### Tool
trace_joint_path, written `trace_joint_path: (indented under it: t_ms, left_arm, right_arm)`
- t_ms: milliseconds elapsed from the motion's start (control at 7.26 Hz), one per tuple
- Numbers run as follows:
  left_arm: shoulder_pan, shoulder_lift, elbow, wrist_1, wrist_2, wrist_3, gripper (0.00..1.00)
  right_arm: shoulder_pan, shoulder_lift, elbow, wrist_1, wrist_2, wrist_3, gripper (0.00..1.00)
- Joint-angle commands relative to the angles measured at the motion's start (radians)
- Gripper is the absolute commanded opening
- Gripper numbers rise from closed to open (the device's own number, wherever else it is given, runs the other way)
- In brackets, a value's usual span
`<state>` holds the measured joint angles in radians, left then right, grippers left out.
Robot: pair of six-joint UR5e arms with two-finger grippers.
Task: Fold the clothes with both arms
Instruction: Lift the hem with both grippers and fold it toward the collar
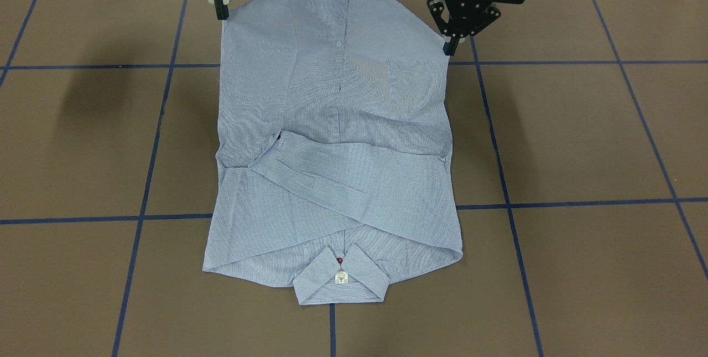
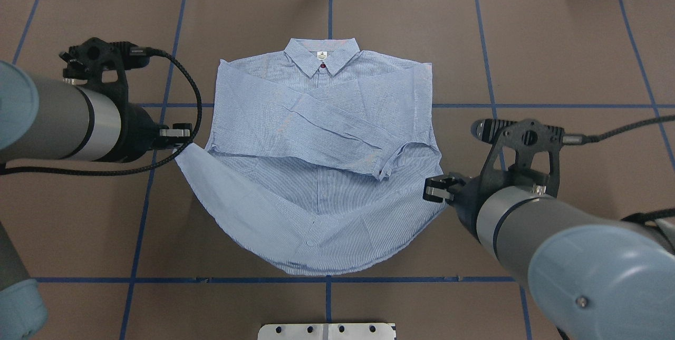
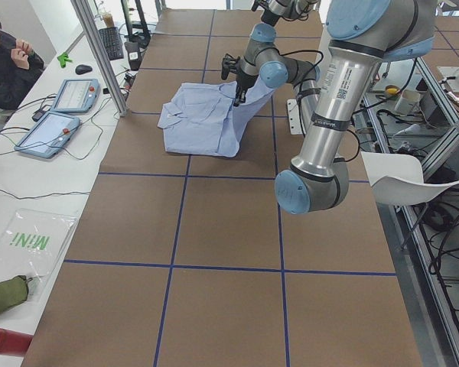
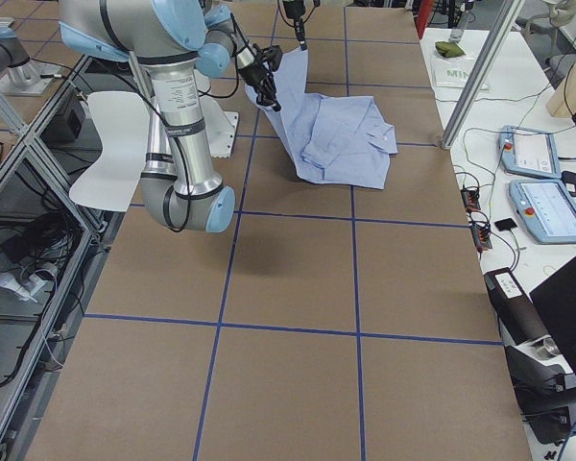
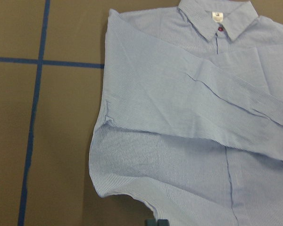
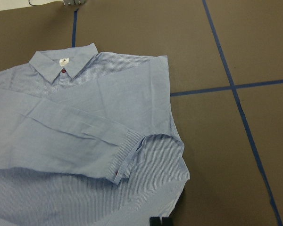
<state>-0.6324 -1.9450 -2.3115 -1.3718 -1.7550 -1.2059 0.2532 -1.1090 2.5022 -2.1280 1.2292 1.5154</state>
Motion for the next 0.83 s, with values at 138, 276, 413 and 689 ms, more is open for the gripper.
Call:
trace_joint_path:
  t_ms: [138, 276, 413, 689]
  left_arm:
    - [-0.076, -0.115, 0.159, -0.004, 0.009, 0.037, 0.0]
    - [-0.076, -0.162, 0.226, -0.01, 0.058, 0.037, 0.0]
    - [-0.087, -0.195, 0.294, -0.026, 0.09, 0.04, 0.0]
    - [-0.119, -0.218, 0.47, -0.2, 0.101, 0.086, 0.0]
  right_arm:
    - [0.191, 0.101, -0.257, 0.208, 0.074, -0.109, 0.0]
    - [0.252, 0.101, -0.335, 0.291, 0.131, -0.162, 0.0]
    - [0.294, 0.101, -0.412, 0.356, 0.135, -0.199, 0.0]
    - [0.377, 0.107, -0.549, 0.469, 0.168, -0.248, 0.0]
